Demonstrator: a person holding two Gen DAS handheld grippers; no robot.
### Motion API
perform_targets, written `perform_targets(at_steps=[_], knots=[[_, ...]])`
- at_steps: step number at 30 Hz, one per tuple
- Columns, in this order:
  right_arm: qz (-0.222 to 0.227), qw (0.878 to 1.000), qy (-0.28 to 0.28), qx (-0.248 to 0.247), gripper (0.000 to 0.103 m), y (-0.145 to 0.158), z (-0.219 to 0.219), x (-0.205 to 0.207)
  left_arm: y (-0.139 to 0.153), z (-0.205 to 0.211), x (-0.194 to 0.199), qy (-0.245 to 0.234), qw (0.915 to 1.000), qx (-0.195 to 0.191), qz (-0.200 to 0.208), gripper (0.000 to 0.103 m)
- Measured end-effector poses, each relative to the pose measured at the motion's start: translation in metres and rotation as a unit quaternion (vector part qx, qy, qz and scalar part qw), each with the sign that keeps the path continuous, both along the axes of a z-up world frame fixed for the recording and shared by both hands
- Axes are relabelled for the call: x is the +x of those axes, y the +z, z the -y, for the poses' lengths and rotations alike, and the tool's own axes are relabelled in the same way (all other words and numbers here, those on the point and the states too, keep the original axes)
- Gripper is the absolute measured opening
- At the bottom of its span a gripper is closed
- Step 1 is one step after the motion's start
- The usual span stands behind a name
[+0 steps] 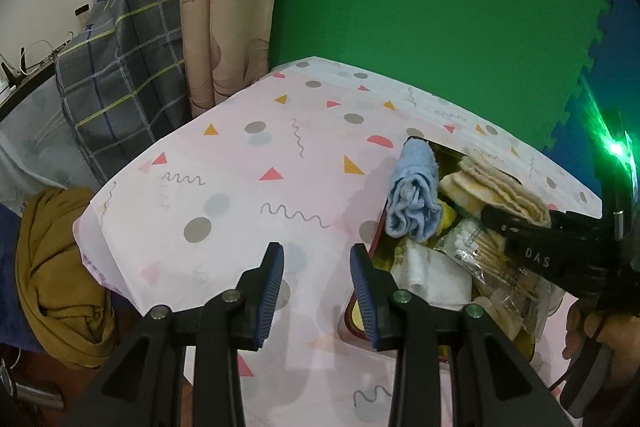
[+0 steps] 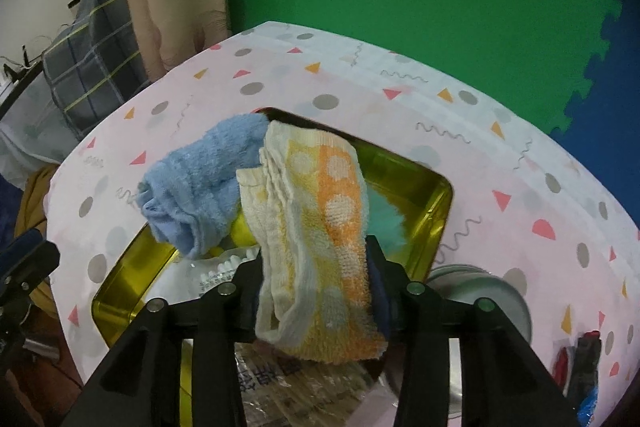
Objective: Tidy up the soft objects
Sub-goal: 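Carry the yellow-orange towel over the gold tin and open the right tool, then grasp the black-and-blue snack pack with the right tool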
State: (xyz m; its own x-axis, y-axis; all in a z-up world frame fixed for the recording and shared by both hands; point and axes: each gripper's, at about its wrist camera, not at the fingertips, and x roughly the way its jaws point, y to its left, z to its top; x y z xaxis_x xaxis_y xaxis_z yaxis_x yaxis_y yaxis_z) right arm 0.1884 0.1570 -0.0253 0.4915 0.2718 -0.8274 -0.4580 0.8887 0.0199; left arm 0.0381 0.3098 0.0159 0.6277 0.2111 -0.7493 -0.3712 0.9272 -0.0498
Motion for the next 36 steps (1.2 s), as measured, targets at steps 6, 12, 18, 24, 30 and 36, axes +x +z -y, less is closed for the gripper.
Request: perform_targets(at_steps=[6,12,18,24,30,36], knots=[[0.013,1.0,0.008,0.003,0.068,0.008,-0.004,-0.01,-0.002,0.001,0.0,-0.001,1.0,0.0,-0.002,0.035],[0.039,0.999,0.022,-0.009,0.077,0.019,-0.005,-0.026,-0.004,0.004,0.0,-0.005,1.0,0.001,-0.005,0.035],[0.044,0.999,0.026,0.002,0.077,0.028,0.007,-0.043,-0.006,0.008,0.003,-0.008,0.9999,0.009,-0.009,0.035],[0.046,0.998,0.014,0.033,0.078,0.039,0.033,-0.066,-0.007,0.011,0.004,-0.008,0.9997,0.019,-0.011,0.035],[0.053,0.997,-0.015,0.051,0.078,0.044,0.076,-0.088,-0.009,0.017,0.005,-0.012,0.9992,0.035,-0.016,0.035],[0.056,0.995,-0.077,0.038,0.078,0.04,0.146,-0.094,-0.01,0.025,0.006,-0.021,0.9984,0.05,-0.018,0.035]])
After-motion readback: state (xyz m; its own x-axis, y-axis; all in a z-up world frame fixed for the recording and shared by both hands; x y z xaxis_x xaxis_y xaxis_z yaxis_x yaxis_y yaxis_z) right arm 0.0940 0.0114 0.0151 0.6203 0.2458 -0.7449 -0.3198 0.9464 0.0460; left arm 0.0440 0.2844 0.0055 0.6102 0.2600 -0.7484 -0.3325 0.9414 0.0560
